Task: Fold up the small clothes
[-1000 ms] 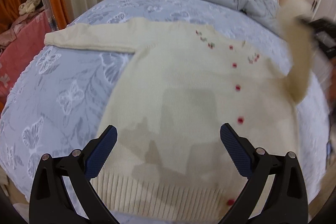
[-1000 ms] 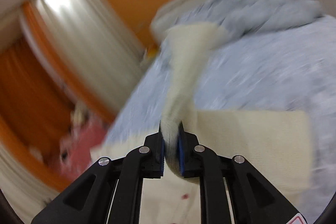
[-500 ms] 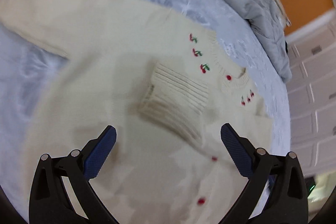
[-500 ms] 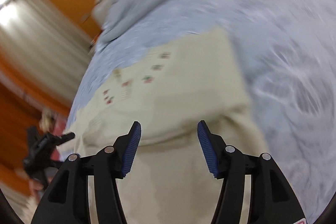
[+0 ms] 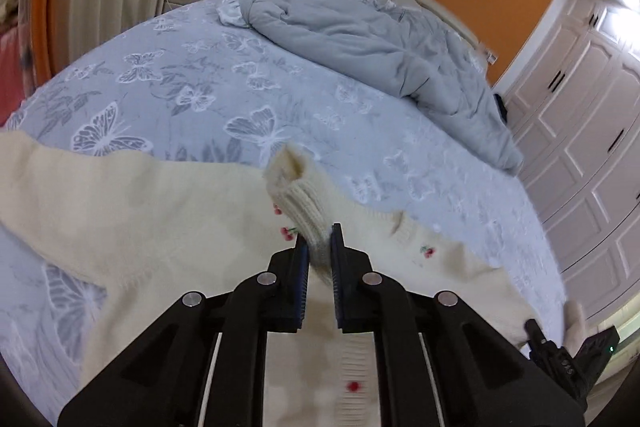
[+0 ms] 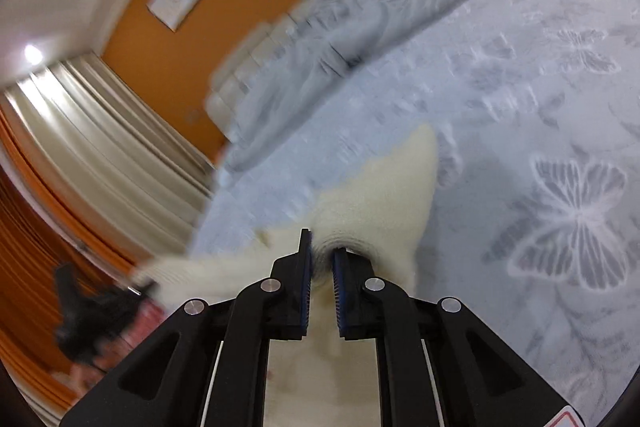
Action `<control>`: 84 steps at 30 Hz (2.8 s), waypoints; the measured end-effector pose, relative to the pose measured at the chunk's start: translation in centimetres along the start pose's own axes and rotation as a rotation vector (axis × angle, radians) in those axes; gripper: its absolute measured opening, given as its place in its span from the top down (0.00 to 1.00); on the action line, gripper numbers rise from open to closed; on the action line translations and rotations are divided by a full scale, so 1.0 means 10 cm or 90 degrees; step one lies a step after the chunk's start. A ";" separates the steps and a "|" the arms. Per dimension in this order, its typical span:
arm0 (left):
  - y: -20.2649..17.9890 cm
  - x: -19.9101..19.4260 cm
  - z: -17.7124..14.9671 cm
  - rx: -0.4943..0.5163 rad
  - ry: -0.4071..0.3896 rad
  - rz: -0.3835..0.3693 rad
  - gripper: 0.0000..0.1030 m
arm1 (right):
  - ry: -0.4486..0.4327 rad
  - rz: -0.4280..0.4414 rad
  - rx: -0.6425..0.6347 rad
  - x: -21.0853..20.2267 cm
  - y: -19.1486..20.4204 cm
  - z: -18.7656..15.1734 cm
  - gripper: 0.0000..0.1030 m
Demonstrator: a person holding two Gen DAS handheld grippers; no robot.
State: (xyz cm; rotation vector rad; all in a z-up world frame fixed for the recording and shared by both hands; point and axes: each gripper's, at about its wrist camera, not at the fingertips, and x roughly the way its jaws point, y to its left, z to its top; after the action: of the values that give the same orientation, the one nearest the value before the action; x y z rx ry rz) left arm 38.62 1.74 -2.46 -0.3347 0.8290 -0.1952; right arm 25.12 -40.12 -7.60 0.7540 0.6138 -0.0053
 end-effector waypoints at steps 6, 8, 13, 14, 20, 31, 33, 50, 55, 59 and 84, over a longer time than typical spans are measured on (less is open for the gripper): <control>0.43 0.67 -0.74 -0.012 0.094 0.066 0.88 | 0.091 -0.124 0.001 0.25 -0.26 -0.35 0.91; 0.41 0.66 -0.79 -0.008 0.074 0.070 0.87 | 0.060 -0.138 -0.021 0.11 -0.13 -0.30 0.90; 0.32 0.64 -0.87 0.020 0.025 0.078 0.86 | 0.052 -0.132 -0.168 0.28 0.51 -0.16 0.90; 0.33 0.64 -0.87 0.019 0.022 0.077 0.86 | 0.063 -0.119 -0.184 0.39 0.61 -0.17 0.90; 0.39 0.64 -0.92 0.019 0.007 0.069 0.86 | 0.204 -0.087 -0.279 1.42 1.03 -0.55 0.90; 0.33 0.65 -0.95 0.040 0.000 0.088 0.86 | 0.044 -0.188 -0.093 0.65 0.07 -0.07 0.94; 0.32 0.65 -0.95 0.046 -0.001 0.095 0.86 | 0.040 -0.208 -0.086 0.44 -0.11 -0.13 0.94; 0.28 0.66 -0.95 0.057 -0.001 0.106 0.85 | 0.024 -0.235 -0.129 0.27 -0.32 -0.52 1.00; 0.40 0.37 -0.81 0.020 0.006 0.120 0.43 | 0.028 -0.237 -0.129 0.29 -0.34 -0.52 1.00; 1.03 -0.39 -0.58 -0.064 -0.110 0.167 0.06 | 0.026 -0.258 -0.147 0.28 -0.28 -0.53 1.00; 1.54 -0.72 1.02 -0.147 -0.137 0.136 0.92 | 0.020 -0.259 -0.147 0.29 -0.26 -0.54 1.00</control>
State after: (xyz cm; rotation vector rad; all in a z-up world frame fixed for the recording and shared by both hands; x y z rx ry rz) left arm 42.11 20.41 3.23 -0.4720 0.6690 0.1354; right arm 24.17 -37.97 -13.88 0.3975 0.7748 -0.2936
